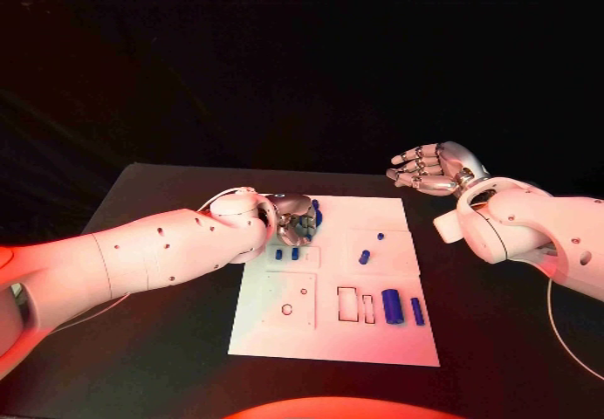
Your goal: Assemble the parts on the task board
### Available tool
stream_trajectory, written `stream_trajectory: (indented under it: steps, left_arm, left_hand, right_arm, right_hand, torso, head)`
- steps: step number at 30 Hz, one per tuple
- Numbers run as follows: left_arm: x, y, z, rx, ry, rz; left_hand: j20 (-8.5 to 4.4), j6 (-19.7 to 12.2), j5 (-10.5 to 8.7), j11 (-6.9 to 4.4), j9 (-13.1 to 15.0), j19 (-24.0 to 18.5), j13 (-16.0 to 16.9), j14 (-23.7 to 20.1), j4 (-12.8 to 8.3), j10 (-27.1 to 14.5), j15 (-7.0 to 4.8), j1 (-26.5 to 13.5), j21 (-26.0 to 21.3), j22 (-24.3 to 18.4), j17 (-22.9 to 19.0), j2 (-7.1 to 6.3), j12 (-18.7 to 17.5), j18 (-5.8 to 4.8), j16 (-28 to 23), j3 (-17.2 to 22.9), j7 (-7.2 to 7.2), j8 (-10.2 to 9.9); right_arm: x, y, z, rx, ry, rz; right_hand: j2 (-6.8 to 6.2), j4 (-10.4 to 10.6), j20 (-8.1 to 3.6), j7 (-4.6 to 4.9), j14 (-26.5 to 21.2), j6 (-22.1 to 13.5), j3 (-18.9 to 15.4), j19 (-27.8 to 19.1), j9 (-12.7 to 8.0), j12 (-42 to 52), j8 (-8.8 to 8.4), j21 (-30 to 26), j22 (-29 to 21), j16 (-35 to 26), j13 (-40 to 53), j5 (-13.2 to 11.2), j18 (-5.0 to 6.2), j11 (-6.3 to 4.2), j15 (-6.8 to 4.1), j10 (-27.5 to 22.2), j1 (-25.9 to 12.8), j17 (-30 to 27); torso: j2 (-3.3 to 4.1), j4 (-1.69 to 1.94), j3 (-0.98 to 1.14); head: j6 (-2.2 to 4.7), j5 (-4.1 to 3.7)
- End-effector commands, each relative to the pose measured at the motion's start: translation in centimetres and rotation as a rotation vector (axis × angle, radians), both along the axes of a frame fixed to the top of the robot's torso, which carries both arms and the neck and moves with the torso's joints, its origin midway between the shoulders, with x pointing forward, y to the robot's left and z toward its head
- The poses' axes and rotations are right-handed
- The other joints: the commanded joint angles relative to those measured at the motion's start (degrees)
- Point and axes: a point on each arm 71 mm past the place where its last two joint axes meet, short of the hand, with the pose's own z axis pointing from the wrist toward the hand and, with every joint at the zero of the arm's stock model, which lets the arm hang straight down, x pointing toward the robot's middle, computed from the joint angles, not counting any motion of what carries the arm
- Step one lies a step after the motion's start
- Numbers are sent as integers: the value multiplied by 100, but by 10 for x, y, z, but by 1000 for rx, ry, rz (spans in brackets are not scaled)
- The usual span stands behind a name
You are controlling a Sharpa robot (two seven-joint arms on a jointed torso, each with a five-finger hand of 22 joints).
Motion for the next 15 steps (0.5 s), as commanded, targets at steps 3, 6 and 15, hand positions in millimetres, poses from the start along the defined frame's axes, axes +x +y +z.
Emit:
stream_trajectory:
  steps: [3, 6, 15]
  left_arm:
    - [-2, -2, -5, 13, 40, -17]
    - [-2, -2, -5, 15, 43, -16]
    - [-1, -1, -2, -17, 6, 4]
  left_hand:
    - [-16, 30, -27, 33, -43, -31, -72, 15, -48, 11, 28, -100, 34, 23, -66, -16, -141, 78, 29, 7, 19, -91]
    - [-8, 34, -25, 40, -54, -40, -96, 3, -60, 17, 34, -104, 37, 29, -88, -7, -179, 77, 30, 21, 20, -116]
    - [-123, 621, -39, -153, 40, 514, -152, 684, -464, 759, -143, 60, 801, 898, 732, 291, -262, -61, 442, 301, -77, -60]
  right_arm:
    - [0, 2, 0, -1, -1, 22]
    - [0, 2, 0, -1, 0, 22]
    - [0, 2, 0, -1, 0, 22]
  right_hand:
    - [58, -33, -3, 394, 23, 13, 3, 27, -9, -22, 7, 9, -11, -42, -6, 26, 78, 30, 3, 20, -24, -12]
    - [58, -33, -3, 394, 23, 13, 3, 27, -9, -22, 7, 9, -11, -42, -6, 26, 78, 30, 3, 20, -24, -12]
    - [60, -33, -2, 393, 22, 17, 5, 21, -10, -21, 9, 5, -17, -45, -6, 26, 76, 29, 4, 23, -25, -16]
  torso:
    - [4, -1, 1]
    - [9, -2, 0]
    - [1, -4, 5]
  head:
    - [0, -7]
    - [5, -10]
    - [11, -8]
